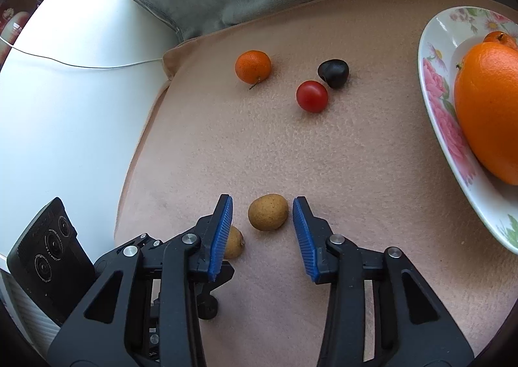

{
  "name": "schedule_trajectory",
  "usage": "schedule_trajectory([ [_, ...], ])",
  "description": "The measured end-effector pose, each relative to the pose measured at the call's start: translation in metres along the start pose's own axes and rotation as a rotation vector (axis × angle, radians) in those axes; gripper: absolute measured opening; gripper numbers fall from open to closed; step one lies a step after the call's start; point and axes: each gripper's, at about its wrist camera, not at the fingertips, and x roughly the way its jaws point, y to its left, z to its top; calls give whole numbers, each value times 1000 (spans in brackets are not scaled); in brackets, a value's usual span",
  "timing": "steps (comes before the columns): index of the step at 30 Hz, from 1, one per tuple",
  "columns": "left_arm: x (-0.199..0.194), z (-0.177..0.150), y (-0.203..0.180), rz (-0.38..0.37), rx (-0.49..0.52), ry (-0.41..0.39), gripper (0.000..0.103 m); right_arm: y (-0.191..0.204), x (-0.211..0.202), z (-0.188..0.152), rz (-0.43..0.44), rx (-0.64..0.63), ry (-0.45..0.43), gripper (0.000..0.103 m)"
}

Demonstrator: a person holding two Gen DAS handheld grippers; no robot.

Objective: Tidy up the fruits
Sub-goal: 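Close the right gripper on a brown fruit while the left gripper grasps another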

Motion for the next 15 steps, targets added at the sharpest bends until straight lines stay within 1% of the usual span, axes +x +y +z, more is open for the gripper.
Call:
schedule_trajectory([
  [6,5,-3,0,4,13,14,26,2,5,-3,-13,2,10,32],
  [7,5,-3,1,4,13,12,26,2,5,-3,-15,4,10,29],
  [8,5,-3,0,5,14,10,26,1,5,-3,-17,6,10,29],
  [15,3,-2,1,-2,6,2,26,1,4,-4,-11,9,5,29],
])
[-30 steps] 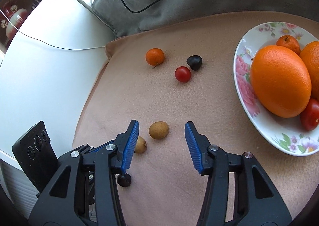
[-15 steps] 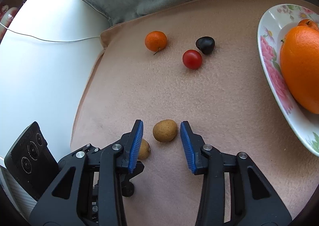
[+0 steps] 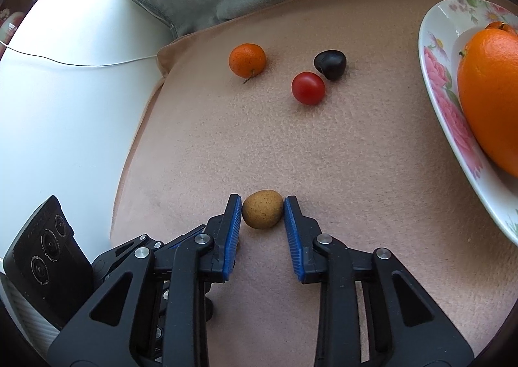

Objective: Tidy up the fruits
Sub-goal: 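Close the right gripper on a brown fruit while the left gripper grasps another, then carry the brown fruits in both grippers over the white bowl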

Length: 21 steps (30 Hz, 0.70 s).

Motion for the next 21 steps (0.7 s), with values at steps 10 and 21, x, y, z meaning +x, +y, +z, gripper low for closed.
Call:
schedule_trajectory([
  [10,-9,-1,-1,-15,-4,-14,26,-1,-9,-1,-2,-9,-27,29],
  [21,-18,11,-7,-30,2,-41,26,-6,-44,-1,-32,-41,-100,29],
])
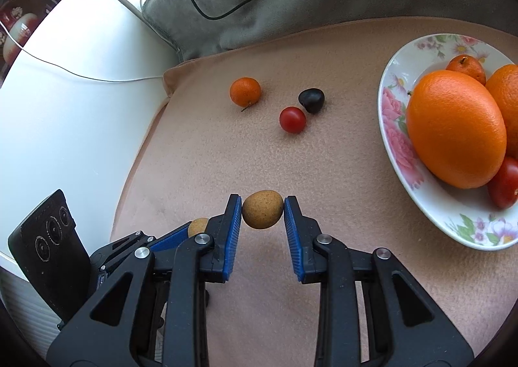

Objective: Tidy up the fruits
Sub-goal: 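Carry the brown fruits in both grippers over the white bowl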

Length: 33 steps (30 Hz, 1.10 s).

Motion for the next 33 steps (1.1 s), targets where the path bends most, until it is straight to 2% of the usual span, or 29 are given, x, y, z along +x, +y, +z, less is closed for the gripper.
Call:
schedule_trajectory([
  [10,3,17,-17,-32,26,-18,26,-12,-46,4,-48,-23,-91,29],
  [21,11,34,-48,-77,70,-24,26,-41,-93,12,-83,13,-167,29],
  [33,19,53,-88,-110,122,-40,26,-69,-122,30,-110,32,-223,29],
])
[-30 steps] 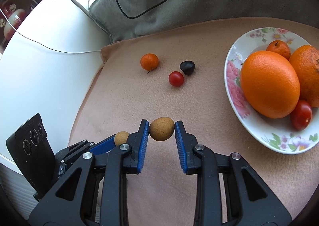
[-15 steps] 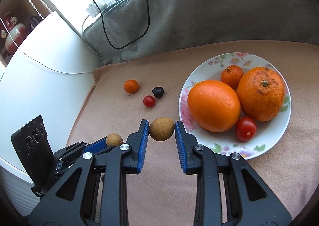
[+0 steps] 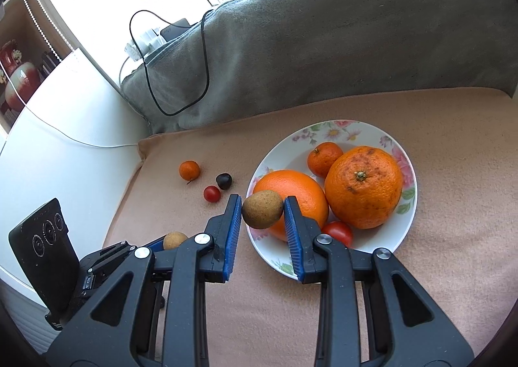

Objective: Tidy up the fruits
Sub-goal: 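Carry the brown fruits in both grippers over the white bowl, then lower both brown fruits into the bowl and open both grippers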

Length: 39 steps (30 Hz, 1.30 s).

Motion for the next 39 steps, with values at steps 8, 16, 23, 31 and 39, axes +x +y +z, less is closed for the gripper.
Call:
schedule_trajectory([
  [8,13,11,-21,-18,32,10,26,-19,-5,12,-22,11,-23,29],
  [16,29,19,-42,-30,65,24,26,-41,0,26,-44,27,-32,29],
  [23,38,31,-43,-17,70,20,26,-51,10,37,-59,18,-26,29],
  [31,48,52,-28,31,51,1,26,-61,24,47,-78,27,-12,29],
  [39,61,68,-14,59,23,-1,26,-65,33,50,-85,33,-1,29],
])
